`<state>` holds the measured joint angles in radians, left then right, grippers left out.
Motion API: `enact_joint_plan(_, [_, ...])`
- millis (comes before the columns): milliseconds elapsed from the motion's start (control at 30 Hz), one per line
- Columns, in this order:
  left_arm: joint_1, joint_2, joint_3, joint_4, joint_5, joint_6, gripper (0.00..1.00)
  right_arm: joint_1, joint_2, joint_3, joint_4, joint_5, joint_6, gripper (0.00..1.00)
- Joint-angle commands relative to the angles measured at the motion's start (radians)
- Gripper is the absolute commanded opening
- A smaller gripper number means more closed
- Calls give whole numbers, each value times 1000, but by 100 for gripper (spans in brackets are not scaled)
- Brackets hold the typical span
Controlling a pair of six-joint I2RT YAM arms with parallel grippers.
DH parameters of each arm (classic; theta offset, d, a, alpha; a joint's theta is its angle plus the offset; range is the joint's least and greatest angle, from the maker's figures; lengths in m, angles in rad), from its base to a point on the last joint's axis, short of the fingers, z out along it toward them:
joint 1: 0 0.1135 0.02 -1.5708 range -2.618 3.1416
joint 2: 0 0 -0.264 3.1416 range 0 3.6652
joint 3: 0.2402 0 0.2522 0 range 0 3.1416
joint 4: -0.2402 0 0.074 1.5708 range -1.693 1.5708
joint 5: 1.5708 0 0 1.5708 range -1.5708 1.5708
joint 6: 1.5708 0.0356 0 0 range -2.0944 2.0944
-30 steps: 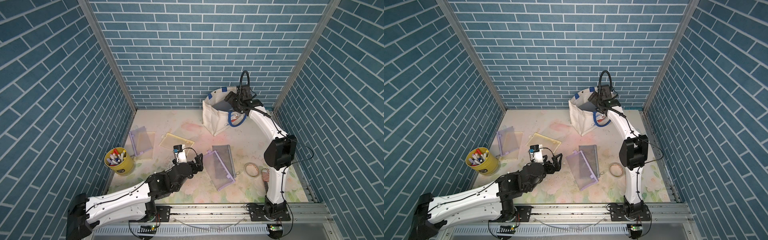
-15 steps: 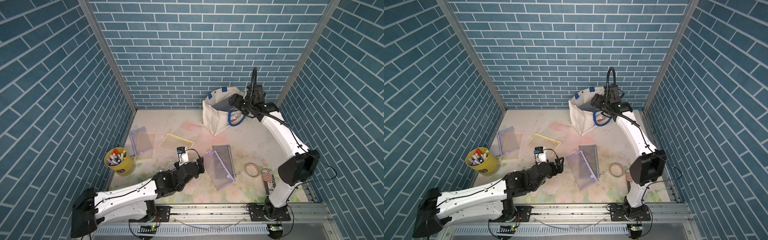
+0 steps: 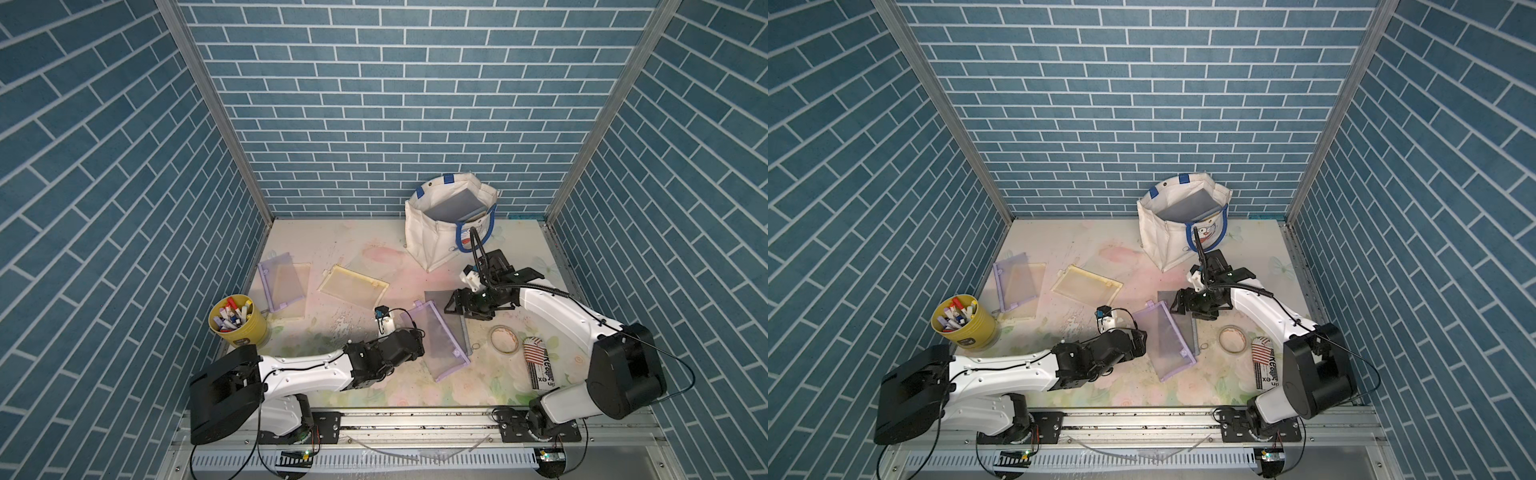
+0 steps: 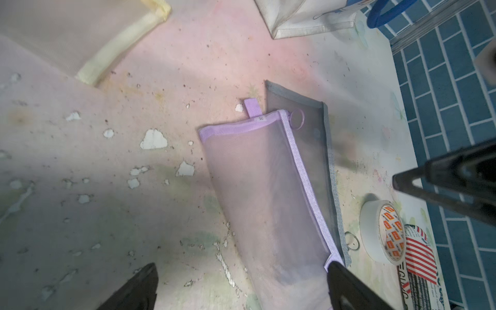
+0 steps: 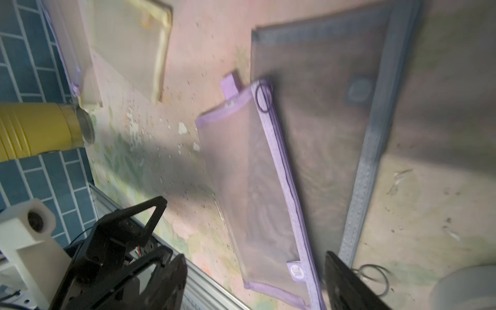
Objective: Put the pencil pouch into the canvas bag
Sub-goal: Place the pencil pouch in the canvas bag, then pick up the pencil pouch.
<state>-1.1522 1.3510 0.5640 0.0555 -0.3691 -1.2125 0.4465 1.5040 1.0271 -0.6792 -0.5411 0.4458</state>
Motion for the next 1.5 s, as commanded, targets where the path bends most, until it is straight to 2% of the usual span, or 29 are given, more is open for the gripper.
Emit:
enact_joint_plan(0, [-3, 50, -35, 133, 28, -59, 96, -15, 57, -20, 32, -113, -74, 77])
enact_joint_plan(133, [-2, 118, -39, 193, 40, -79, 91, -20, 124, -35, 85, -162, -75, 73])
enact_joint_plan(500, [-1, 283, -85, 443, 38, -171, 81, -22, 279, -42, 155, -184, -89, 67])
enact_joint_plan(700, [1, 369, -81, 533, 40, -196, 74, -20, 308, -46, 188, -224, -64, 63])
enact_joint_plan(833, [8, 395, -94, 599, 40, -203, 63, -20, 296, -52, 213, -247, -47, 57])
enact_joint_plan(1033, [15, 393, -88, 612, 38, -176, 43, -15, 269, -62, 223, -266, -41, 43])
enact_joint_plan(1200, [16, 386, -81, 642, 42, -141, 18, -15, 248, -70, 228, -287, -38, 33])
enact_joint_plan(1333, [15, 340, -105, 673, 29, -110, 2, -15, 221, -68, 203, -286, -35, 33])
enact_joint_plan(1467, [13, 245, -118, 629, 15, -54, 0, -23, 164, -42, 155, -286, -32, 41])
